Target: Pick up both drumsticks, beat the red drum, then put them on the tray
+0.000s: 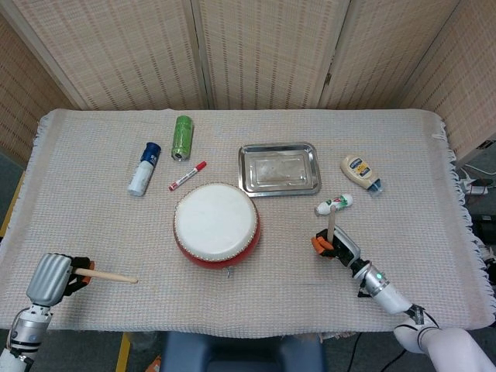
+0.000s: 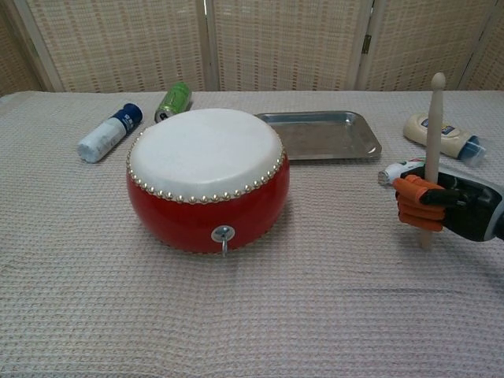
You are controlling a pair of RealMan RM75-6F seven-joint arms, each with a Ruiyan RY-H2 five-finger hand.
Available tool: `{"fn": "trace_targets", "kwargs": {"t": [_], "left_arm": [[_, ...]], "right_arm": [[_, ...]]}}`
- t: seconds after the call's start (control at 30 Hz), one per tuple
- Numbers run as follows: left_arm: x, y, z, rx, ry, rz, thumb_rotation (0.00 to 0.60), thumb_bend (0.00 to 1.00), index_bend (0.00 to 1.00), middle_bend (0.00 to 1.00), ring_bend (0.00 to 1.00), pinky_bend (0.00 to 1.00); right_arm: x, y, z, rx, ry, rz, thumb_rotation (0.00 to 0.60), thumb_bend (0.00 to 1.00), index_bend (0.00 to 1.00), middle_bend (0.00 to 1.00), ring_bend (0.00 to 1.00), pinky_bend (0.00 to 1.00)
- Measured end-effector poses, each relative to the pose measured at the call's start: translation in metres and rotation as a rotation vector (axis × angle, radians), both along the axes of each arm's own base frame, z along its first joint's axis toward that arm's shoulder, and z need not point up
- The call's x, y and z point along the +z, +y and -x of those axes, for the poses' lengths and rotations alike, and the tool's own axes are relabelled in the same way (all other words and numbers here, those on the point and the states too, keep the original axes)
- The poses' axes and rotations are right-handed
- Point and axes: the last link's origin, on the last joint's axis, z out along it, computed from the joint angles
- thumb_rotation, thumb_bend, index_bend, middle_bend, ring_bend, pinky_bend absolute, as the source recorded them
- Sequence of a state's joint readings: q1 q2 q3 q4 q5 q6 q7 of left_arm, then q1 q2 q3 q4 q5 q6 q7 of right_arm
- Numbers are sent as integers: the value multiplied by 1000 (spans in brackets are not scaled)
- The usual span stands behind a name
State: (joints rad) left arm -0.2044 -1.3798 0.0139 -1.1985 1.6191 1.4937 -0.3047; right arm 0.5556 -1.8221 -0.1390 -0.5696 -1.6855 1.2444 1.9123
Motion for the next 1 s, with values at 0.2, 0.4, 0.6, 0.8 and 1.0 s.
{"fn": "trace_targets", "kwargs": {"t": [0.2,0.4,0.6,0.8,1.0], "left_arm": [[0,3,1,0,14,13,600,562,948,1000,1000,1000],[0,7,-2,-22,45,22,600,562,950,1000,1000,1000],[2,15,-10,-67,107,39,600,563,951,1000,1000,1000],[4,32,-28,-131,165,57,600,564,951,1000,1000,1000],[3,51,-53,-175,216,85,600,565,949,1000,1000,1000]], "right_arm": [[8,-3,-5,74,81,54,600,838,1000,1000,1000,1000],[16,-7,-9,186,286,126,600,867,1000,1000,1000,1000],[36,-11,-18,351,616,174,600,868,1000,1000,1000,1000],[65,-15,-46,514,958,203,600,867,1000,1000,1000,1000],[93,-31,-86,605,1222,254,600,857,1000,1000,1000,1000]]}}
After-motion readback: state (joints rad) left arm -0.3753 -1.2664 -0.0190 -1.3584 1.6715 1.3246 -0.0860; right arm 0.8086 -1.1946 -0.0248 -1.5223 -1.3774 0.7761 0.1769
